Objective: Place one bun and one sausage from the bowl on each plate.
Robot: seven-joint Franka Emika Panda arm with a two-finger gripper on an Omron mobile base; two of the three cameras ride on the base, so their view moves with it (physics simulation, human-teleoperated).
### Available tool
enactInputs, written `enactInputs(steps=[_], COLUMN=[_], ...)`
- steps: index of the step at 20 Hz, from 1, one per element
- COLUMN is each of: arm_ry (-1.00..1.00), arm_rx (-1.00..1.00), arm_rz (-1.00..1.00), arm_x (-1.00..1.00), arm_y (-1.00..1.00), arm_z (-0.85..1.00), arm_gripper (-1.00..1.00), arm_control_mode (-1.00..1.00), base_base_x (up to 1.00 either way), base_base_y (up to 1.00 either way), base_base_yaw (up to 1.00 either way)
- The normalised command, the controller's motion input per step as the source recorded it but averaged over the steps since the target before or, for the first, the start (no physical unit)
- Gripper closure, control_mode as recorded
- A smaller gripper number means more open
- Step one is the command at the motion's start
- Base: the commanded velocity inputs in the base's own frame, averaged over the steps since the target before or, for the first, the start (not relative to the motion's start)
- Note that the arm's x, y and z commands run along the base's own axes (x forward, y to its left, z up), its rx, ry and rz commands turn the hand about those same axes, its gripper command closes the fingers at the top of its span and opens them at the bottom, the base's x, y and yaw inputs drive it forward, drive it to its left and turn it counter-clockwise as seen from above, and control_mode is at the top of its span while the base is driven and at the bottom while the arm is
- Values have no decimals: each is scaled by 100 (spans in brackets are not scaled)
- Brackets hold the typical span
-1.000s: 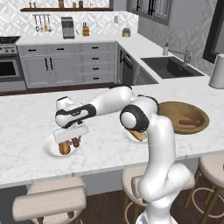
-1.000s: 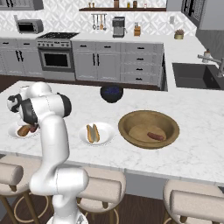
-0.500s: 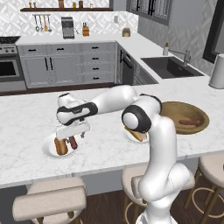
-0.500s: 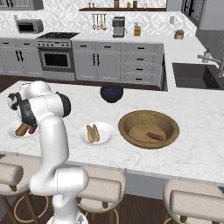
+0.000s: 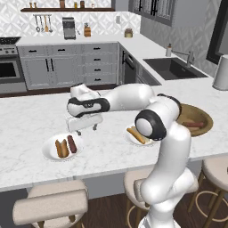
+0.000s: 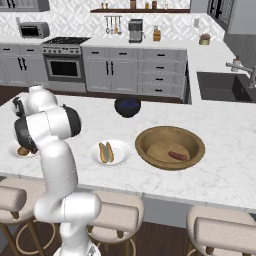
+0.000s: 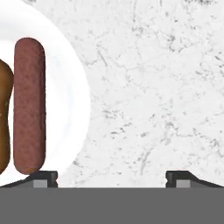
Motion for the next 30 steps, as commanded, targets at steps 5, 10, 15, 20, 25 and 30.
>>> enactInputs(steps=[5,10,15,20,25,30], arm_ry=[-13,-11,-3,-6,-17,-8], arm_rx=[10,10,9,3,0,-1], arm_rz=[-9,-23,-28,-15,0,1], arm_x=[-21,-16,-3,-1,-24,-34], arm_y=[-93,-92,-96,-84,-77,-67], arm_z=[18,11,9,24,37,53], arm_gripper=[-100,-100,-100,-100,-100,-100], arm_control_mode=[-100,-100,-100,-100,-100,-100], base_base_x=[0,0,0,0,0,0], base_base_y=[0,0,0,0,0,0], base_base_yaw=[0,0,0,0,0,0])
